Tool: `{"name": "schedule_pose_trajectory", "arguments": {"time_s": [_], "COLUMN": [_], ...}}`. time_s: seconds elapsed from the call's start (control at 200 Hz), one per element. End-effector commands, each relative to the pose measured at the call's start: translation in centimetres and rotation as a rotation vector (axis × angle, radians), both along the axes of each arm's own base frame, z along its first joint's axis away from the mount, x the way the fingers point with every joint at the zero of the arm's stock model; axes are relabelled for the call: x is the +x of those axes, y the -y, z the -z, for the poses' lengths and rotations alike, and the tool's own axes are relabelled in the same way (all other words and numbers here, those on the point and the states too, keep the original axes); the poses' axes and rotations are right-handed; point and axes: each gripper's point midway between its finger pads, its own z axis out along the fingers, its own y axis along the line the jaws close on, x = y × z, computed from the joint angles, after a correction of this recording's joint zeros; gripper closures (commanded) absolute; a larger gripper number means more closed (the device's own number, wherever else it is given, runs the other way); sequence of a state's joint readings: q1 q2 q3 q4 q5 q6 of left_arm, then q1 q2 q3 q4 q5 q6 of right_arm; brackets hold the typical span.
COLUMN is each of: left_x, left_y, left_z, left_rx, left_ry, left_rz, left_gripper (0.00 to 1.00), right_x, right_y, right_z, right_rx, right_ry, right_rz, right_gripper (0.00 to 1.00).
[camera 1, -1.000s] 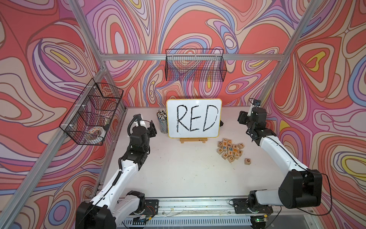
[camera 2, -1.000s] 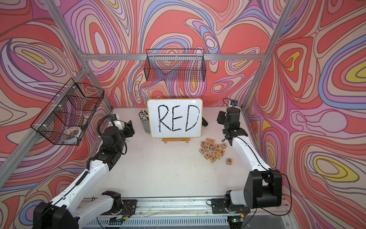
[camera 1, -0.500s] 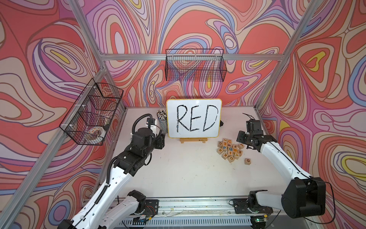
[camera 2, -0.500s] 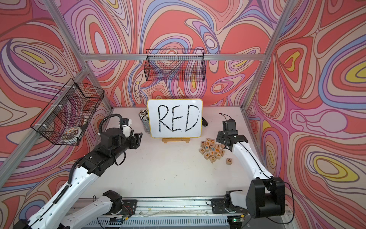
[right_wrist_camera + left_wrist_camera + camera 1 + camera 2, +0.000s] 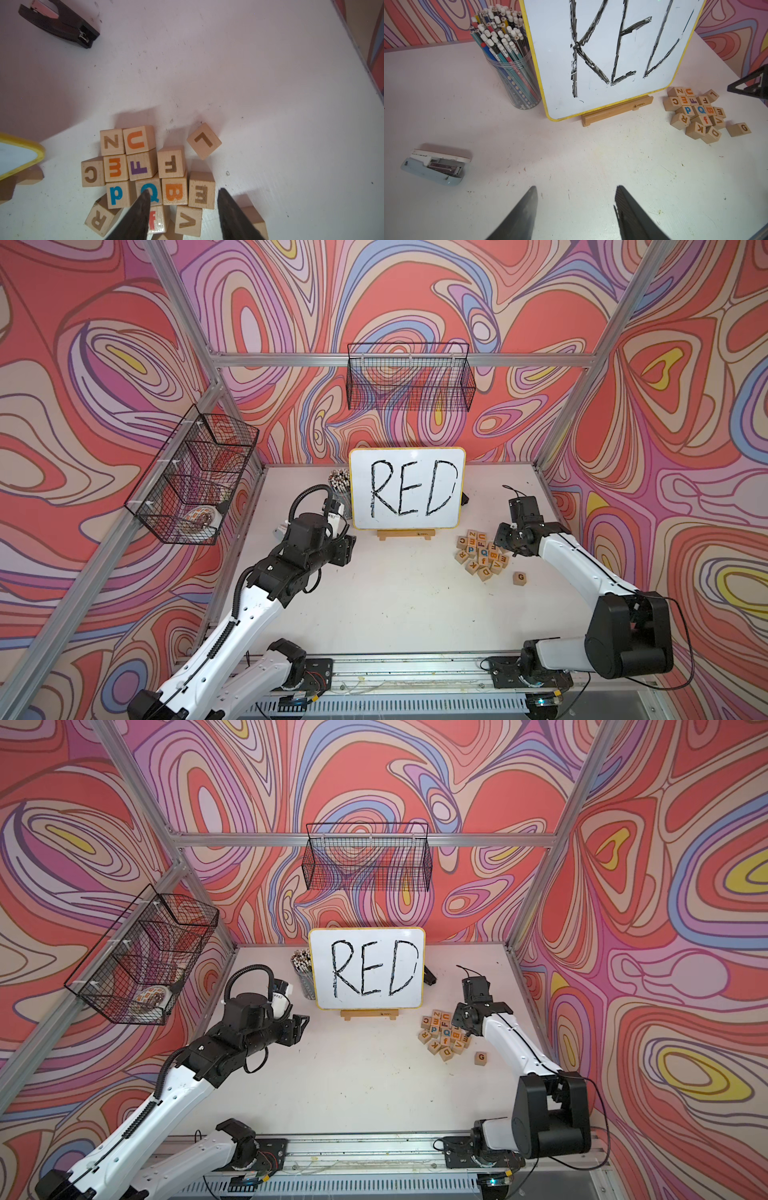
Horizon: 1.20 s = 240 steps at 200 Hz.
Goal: Assemble the uppercase word "red" with letter blocks
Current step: Move the letter block to the center of the board.
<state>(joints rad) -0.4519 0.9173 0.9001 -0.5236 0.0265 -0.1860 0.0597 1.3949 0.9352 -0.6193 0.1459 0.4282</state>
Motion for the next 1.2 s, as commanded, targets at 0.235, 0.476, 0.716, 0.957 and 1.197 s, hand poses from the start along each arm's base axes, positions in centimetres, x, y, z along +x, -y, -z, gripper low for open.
{"name": "schedule_pose_trajectory", "arguments": {"time_s": [0.235, 0.476, 0.716, 0.957, 1.197], "left_x": [-0.6, -0.9, -1.0, -1.0, -0.8], "left_y": [0.3, -0.3, 0.1, 0.1, 0.3], "left_z": [-0.1, -0.9, -0.9, -0.9, -0.7], "left_rx": [-0.011, -0.012, -0.019, -0.021, -0.017], "left_ry": [0.003, 0.046, 0.041, 0.042, 0.030], "left_rz": [0.031, 0.015, 0.034, 0.031, 0.038], "left_gripper": [0.37, 0.36, 0.36, 0.36, 0.36], "right_x": [0.6, 0.4, 0.3, -1.0, -3.2], "right_y": [1.0, 2.1, 2.6, 2.2, 2.9], "right_z": [1.8, 3.2, 3.4, 3.4, 2.2], "right_rx": [0.049, 0.100, 0.118, 0.129, 0.110], "right_ry": [-0.014, -0.029, -0.040, -0.074, -0.060], "right_rz": [0.063, 0.098, 0.113, 0.101, 0.170], "right_gripper": [0.47, 0.48, 0.51, 0.54, 0.54]}}
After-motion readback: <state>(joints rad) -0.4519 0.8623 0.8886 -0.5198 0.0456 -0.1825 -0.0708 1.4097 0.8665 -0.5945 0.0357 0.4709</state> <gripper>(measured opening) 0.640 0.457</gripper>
